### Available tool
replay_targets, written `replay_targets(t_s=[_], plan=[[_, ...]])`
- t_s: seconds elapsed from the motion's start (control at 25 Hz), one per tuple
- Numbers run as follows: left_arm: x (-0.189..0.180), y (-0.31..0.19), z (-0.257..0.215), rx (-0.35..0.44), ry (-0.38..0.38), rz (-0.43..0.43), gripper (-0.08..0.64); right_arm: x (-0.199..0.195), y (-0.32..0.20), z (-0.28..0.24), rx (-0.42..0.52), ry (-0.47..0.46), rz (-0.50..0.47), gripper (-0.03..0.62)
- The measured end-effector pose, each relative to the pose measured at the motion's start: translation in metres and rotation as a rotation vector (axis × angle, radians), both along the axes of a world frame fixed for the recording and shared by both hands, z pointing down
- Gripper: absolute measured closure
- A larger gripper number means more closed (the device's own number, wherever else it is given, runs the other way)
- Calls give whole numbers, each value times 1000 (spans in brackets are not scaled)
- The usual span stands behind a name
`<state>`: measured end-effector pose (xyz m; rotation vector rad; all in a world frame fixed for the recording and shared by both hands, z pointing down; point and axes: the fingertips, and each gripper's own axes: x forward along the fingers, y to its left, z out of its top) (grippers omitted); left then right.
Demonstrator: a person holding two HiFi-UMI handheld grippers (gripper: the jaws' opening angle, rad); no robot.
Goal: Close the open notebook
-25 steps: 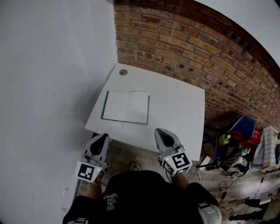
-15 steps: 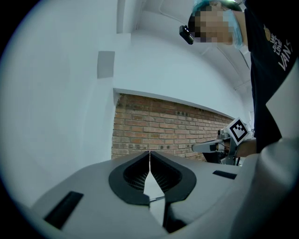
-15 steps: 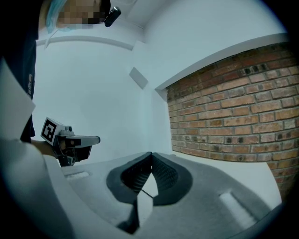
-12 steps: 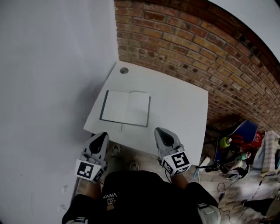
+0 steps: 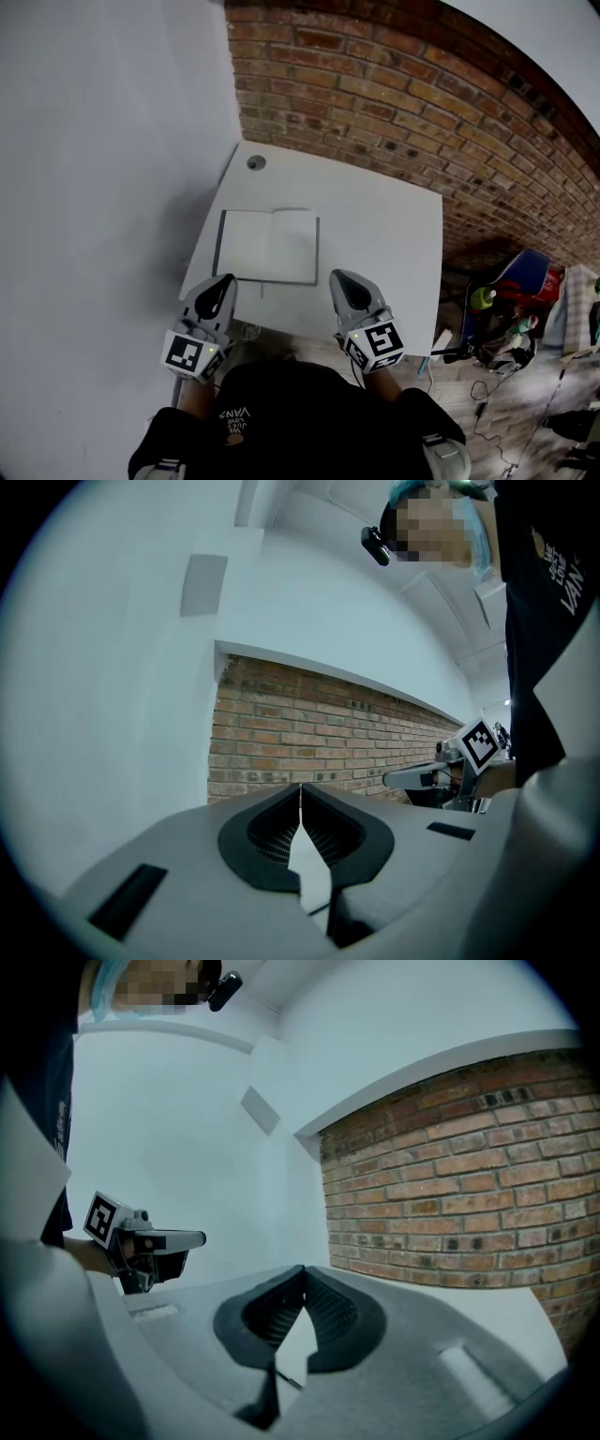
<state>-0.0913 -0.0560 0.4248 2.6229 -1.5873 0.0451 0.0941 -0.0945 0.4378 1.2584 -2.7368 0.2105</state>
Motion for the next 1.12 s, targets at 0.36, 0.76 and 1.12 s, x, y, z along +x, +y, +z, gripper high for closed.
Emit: replay_targets(t_s=[0.36, 0.76, 1.12], plan=[[-19, -54, 2, -6, -6, 96, 555, -24, -40, 4, -9, 2, 65, 594], [-32, -98, 25, -49, -23, 179, 555, -44, -66, 13, -14, 24, 123, 594], [-42, -119, 51, -60, -30, 206, 555, -61, -83, 44, -33, 89, 155, 594]])
